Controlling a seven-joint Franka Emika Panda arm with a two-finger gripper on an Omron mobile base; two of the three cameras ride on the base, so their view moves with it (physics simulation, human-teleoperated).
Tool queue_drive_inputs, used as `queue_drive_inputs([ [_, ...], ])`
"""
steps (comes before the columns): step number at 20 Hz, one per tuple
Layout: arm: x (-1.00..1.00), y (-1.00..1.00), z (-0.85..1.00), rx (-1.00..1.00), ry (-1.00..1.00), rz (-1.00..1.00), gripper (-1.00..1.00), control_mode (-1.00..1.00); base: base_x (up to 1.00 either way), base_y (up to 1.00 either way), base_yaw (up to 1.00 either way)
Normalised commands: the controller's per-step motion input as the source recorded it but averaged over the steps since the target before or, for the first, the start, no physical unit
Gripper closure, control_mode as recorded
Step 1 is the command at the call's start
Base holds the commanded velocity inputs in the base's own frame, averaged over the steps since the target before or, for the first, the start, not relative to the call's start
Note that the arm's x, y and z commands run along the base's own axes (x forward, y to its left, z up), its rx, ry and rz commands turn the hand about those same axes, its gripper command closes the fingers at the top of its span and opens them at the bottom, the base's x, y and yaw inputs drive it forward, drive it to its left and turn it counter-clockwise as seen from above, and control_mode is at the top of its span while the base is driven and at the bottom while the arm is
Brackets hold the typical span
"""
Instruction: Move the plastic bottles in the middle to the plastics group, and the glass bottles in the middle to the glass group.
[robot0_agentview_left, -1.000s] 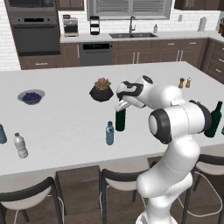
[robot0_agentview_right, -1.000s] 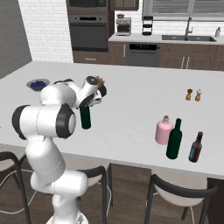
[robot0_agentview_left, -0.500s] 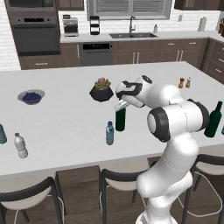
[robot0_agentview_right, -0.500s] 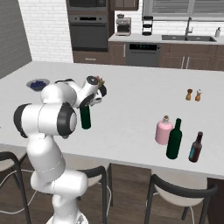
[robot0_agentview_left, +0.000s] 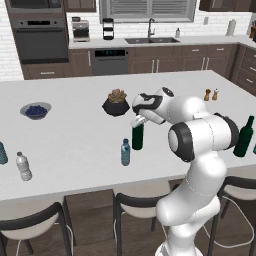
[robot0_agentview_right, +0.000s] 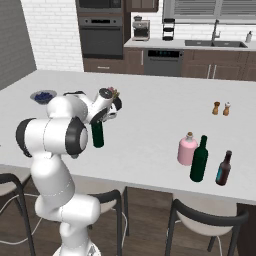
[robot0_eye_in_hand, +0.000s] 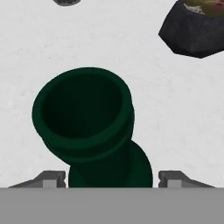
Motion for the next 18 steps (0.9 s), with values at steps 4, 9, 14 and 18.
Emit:
queue_drive_inputs([
  [4,0.00,0.00,0.00,0.00,0.00,0.00,1.00,-1.00,0.00,0.00,0.00],
  [9,-0.07,-0.04,0.02,0.00,-0.01,-0.01,1.00,-1.00,0.00,0.00,0.00],
  [14,-0.36,-0.44,0.31,0.00,0.00,-0.13,1.00,-1.00,0.00,0.00,0.00],
  [18,-0.36,-0.66,0.37,0.00,0.00,-0.18,1.00,-1.00,0.00,0.00,0.00],
])
